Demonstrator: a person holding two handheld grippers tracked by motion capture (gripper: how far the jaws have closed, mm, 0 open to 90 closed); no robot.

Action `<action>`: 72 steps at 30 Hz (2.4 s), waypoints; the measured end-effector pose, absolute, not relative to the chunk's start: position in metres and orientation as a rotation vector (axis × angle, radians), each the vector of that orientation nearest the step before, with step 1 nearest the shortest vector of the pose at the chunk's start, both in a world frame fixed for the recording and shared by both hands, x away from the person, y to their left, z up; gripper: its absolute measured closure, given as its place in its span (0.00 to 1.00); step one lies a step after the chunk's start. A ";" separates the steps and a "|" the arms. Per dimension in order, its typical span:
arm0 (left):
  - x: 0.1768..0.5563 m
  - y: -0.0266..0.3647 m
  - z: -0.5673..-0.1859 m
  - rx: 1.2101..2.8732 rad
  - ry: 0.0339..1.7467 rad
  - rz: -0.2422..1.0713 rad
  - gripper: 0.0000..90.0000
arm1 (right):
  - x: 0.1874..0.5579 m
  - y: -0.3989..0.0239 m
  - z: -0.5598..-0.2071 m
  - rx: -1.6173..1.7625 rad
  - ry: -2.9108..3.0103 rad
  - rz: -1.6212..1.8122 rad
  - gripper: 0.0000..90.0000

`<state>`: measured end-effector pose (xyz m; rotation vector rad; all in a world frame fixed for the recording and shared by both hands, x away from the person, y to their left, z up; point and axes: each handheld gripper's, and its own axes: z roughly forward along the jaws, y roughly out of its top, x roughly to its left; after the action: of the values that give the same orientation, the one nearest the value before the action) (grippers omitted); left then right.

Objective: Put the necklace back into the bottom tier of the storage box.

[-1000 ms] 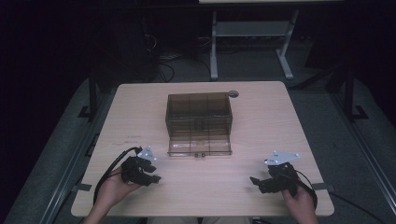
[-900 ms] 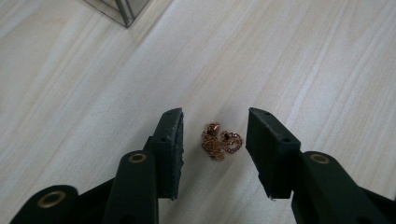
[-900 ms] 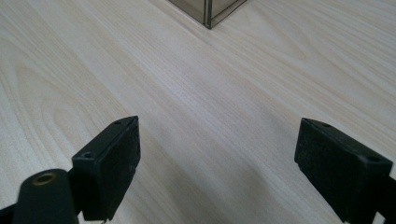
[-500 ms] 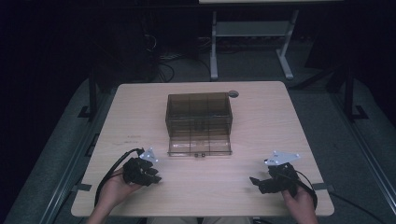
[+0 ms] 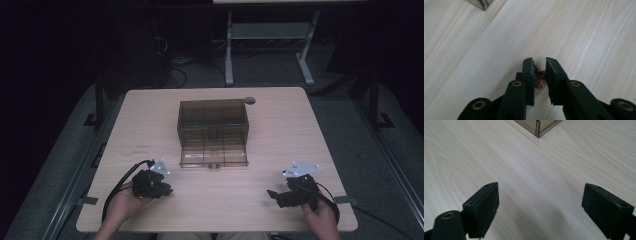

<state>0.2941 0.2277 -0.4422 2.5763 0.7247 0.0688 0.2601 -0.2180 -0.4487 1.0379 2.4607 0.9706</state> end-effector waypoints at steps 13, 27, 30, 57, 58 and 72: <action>0.292 0.226 -0.441 2.576 0.728 0.070 0.93 | 0.260 -0.219 -0.448 1.035 2.459 0.974 0.15; 0.289 0.228 -0.428 2.544 0.708 0.079 0.93 | 0.260 -0.218 -0.448 1.046 2.458 0.971 0.15; 0.287 0.227 -0.420 2.536 0.696 0.093 0.93 | 0.259 -0.218 -0.448 1.050 2.453 0.978 0.15; 0.306 0.212 -0.399 2.552 0.679 0.087 0.93 | 0.262 -0.225 -0.446 1.095 2.421 1.003 0.15; 0.307 0.211 -0.398 2.546 0.677 0.087 0.93 | 0.262 -0.226 -0.446 1.091 2.420 1.002 0.15; 0.323 0.201 -0.392 2.550 0.682 0.046 0.93 | 0.263 -0.226 -0.446 1.094 2.422 1.001 0.15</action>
<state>0.3230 0.2010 -0.3921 2.5500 0.6818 0.0460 0.2631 -0.2257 -0.4463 1.0943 2.4219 1.0009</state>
